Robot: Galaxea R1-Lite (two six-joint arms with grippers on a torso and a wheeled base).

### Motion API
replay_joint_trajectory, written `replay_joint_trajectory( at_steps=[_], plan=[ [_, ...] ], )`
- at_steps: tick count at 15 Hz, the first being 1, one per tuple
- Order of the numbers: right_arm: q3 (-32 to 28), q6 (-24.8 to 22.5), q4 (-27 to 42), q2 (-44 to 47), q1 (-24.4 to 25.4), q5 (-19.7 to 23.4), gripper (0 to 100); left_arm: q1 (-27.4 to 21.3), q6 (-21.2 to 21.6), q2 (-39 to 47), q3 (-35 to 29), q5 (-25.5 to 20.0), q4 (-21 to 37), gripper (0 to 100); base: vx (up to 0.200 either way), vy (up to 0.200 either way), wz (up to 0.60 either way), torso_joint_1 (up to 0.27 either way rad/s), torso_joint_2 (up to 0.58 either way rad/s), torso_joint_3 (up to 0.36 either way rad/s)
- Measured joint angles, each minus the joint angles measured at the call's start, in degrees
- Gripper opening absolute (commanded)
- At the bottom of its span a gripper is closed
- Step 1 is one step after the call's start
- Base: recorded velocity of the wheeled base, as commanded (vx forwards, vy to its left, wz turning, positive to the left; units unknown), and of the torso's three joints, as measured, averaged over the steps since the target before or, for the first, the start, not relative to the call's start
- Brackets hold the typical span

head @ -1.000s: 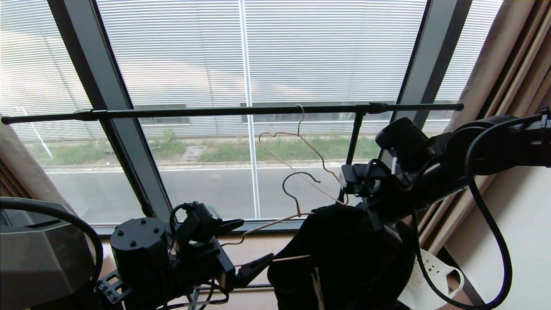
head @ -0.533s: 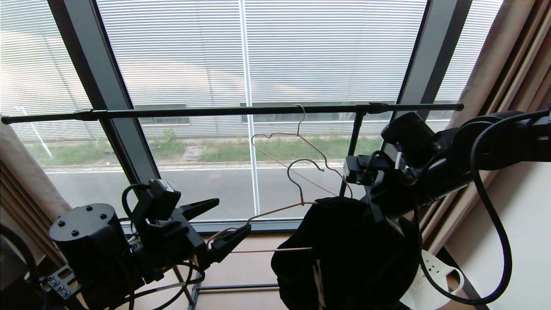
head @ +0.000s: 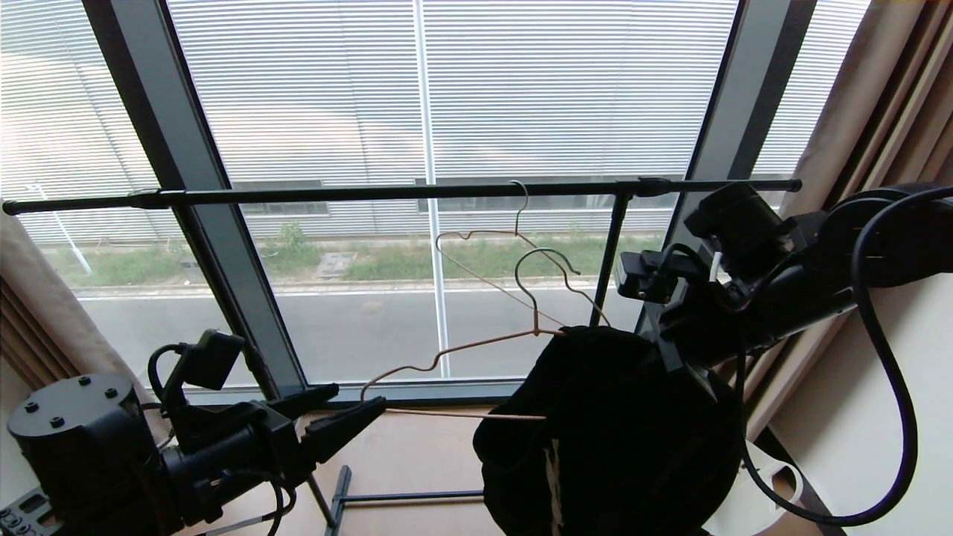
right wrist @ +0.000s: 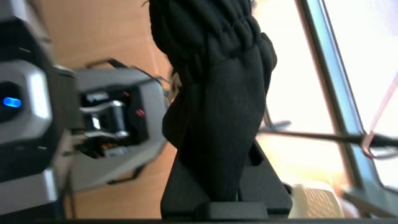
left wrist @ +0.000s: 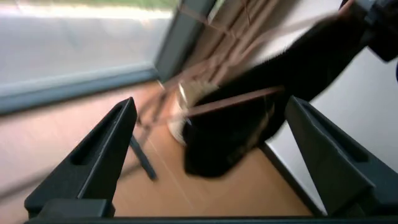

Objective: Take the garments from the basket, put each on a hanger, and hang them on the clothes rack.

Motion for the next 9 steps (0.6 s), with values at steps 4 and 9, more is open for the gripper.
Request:
replay_joint_trajectory(
  at_steps=[4, 9],
  plan=[
    [1.21, 0.26, -0.13, -2.34, -0.79, 0.91, 0, -0.28, -6.07, 2.49, 3.89, -1.58, -0.22, 100, 0.0, 0.0, 0.0, 0.0, 0.0, 0.0],
    [1.22, 0.17, -0.71, -3.73, -0.85, 4.85, 0, -0.83, -6.7, 6.92, 3.6, -2.18, -0.69, 100, 0.0, 0.0, 0.0, 0.0, 0.0, 0.0]
  ],
)
